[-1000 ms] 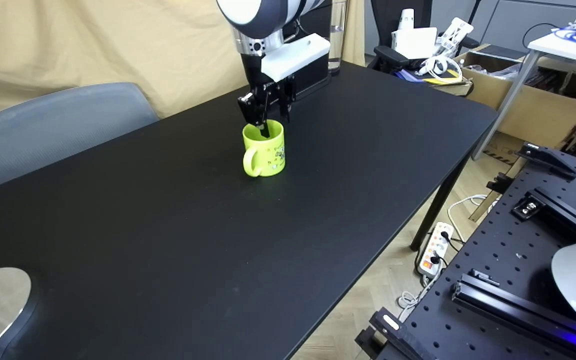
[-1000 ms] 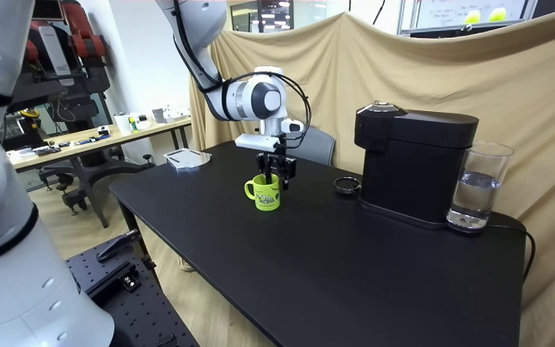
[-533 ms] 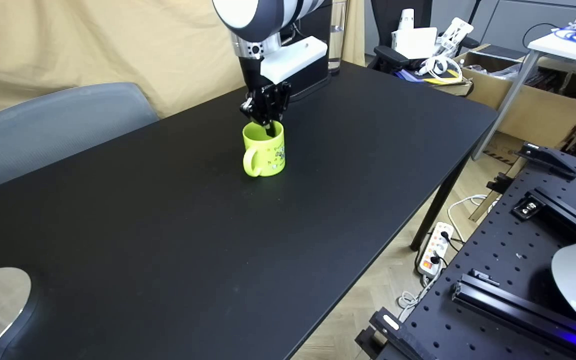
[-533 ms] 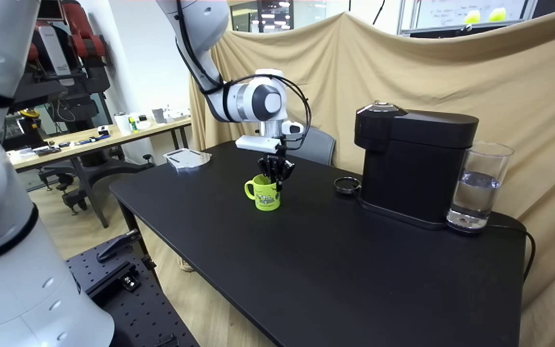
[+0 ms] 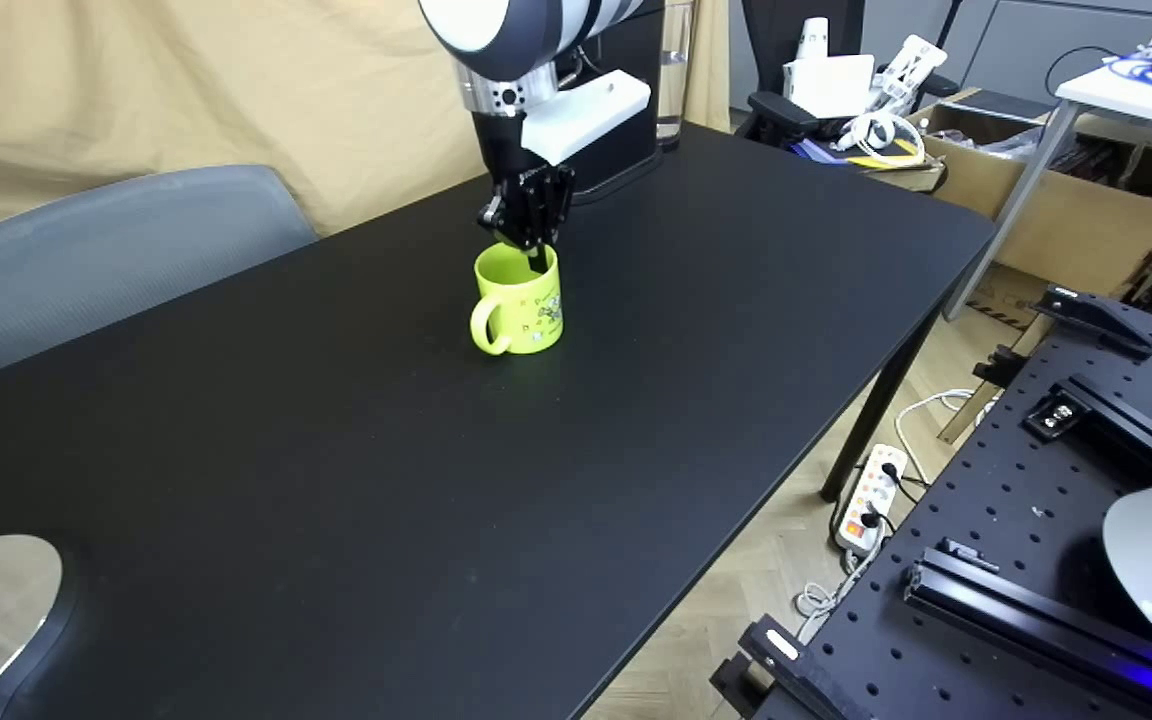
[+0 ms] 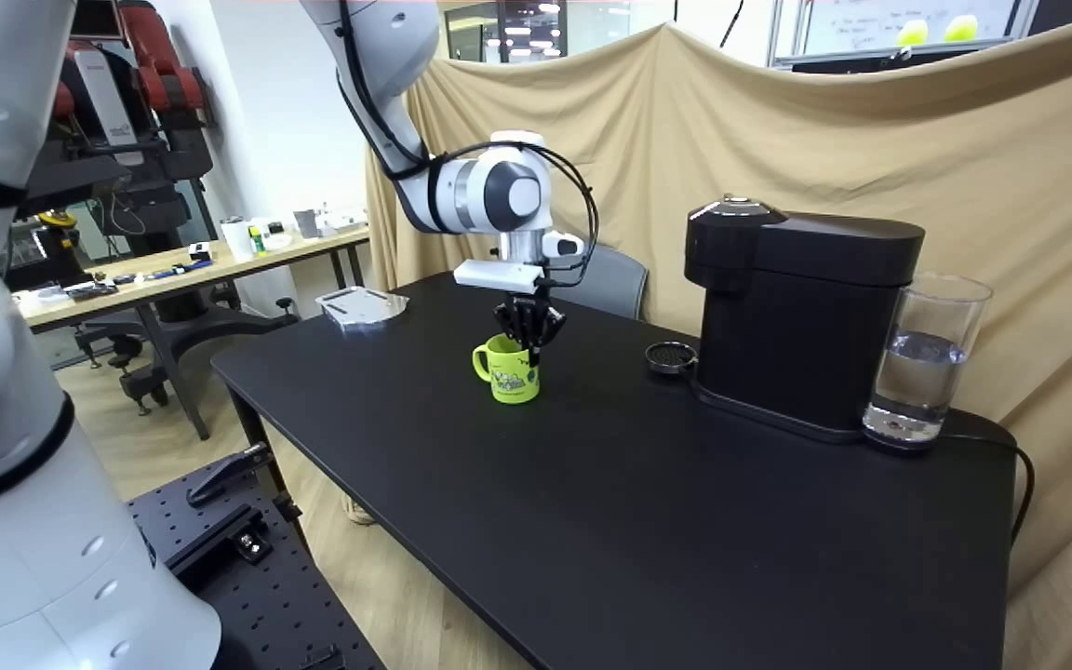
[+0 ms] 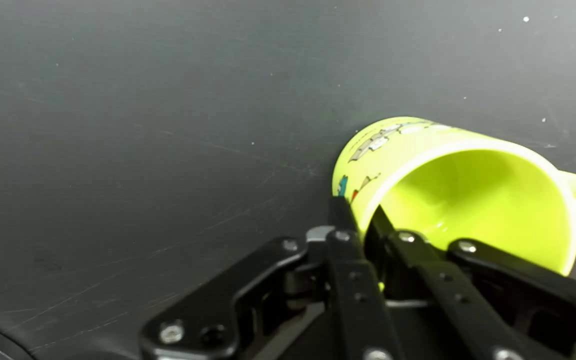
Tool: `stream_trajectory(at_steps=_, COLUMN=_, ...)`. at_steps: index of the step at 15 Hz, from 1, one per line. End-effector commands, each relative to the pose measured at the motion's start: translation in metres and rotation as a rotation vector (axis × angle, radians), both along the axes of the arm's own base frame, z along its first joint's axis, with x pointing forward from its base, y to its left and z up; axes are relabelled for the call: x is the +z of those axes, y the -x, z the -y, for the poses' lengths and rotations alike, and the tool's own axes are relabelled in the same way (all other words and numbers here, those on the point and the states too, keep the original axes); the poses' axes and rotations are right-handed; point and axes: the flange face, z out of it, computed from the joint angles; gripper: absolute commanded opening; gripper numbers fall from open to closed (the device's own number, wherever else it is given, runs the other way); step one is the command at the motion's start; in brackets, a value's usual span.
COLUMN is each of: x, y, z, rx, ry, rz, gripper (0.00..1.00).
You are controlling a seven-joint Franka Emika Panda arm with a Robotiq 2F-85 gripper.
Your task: Slide the cup backwards
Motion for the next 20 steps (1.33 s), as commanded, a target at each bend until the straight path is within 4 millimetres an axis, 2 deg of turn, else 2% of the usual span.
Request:
stream_trajectory(at_steps=1, x=0.015, y=0.016, z=-0.009, rx=0.052, ry=-0.019, rz=-0.013, gripper=0.03)
stream_trajectory(at_steps=6, x=0.012, y=0.057, z=-0.023, rx=0.102, ry=-0.054, rz=-0.043, gripper=0.03)
stream_trajectory(at_steps=10, x=0.008, y=0.084, z=-0.021, rx=0.092, ry=-0.079, rz=-0.075, gripper=0.03)
stream_trajectory(at_steps=14, x=0.008, y=0.095, z=-0.011, rx=0.067, ry=-0.056, rz=-0.073, gripper=0.03)
stream_trajectory(at_steps=20, x=0.008, y=0.102, z=0.004, rx=0.034, ry=-0.045, rz=-0.051, gripper=0.03)
